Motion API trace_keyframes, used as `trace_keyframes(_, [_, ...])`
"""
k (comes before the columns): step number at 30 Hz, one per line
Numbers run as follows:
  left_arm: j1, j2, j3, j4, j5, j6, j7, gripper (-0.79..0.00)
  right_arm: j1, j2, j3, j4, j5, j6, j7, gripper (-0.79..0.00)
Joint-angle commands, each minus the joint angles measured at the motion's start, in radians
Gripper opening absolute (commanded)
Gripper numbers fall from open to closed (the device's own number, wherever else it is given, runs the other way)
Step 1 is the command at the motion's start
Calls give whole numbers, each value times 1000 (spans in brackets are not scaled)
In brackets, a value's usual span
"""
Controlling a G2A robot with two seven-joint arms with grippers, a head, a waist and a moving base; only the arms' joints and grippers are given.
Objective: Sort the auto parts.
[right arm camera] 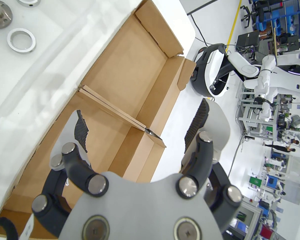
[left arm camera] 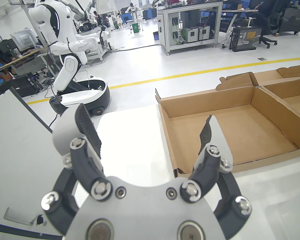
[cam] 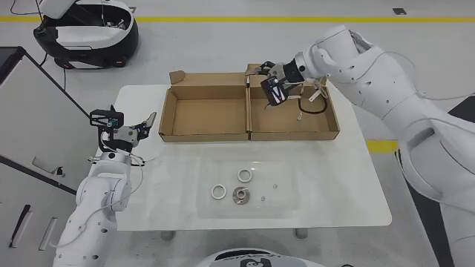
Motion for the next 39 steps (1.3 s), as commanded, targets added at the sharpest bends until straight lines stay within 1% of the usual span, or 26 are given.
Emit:
trace_keyframes(1, [0,0,0,0,0,0,0,0,-14,29,13,-65,21,-20,21,0])
trace_keyframes(4, [0,0,0,0,0,0,0,0,-40,71,32,-154,73,-65,66,0])
trace_keyframes(18, [0,0,0,0,0,0,0,0,-44,70,32,-164,75,-61,68,0])
trace_keyframes(19, [0,0,0,0,0,0,0,0,-50,70,33,-181,80,-57,77,0])
trace_keyframes(21, [0,0,0,0,0,0,0,0,-59,70,33,-223,90,-102,125,0])
trace_keyframes(24, [0,0,0,0,0,0,0,0,-72,69,29,-241,163,-112,205,0])
trace_keyframes(27, [0,0,0,0,0,0,0,0,-58,64,-8,-272,285,-112,339,0])
trace_keyframes(30, [0,0,0,0,0,0,0,0,-32,62,-68,-302,461,-112,531,0])
trace_keyframes(32, [0,0,0,0,0,0,0,0,-12,61,-103,-322,617,-112,690,0])
trace_keyframes(39, [0,0,0,0,0,0,0,0,0,54,-103,-440,1177,-109,1332,0])
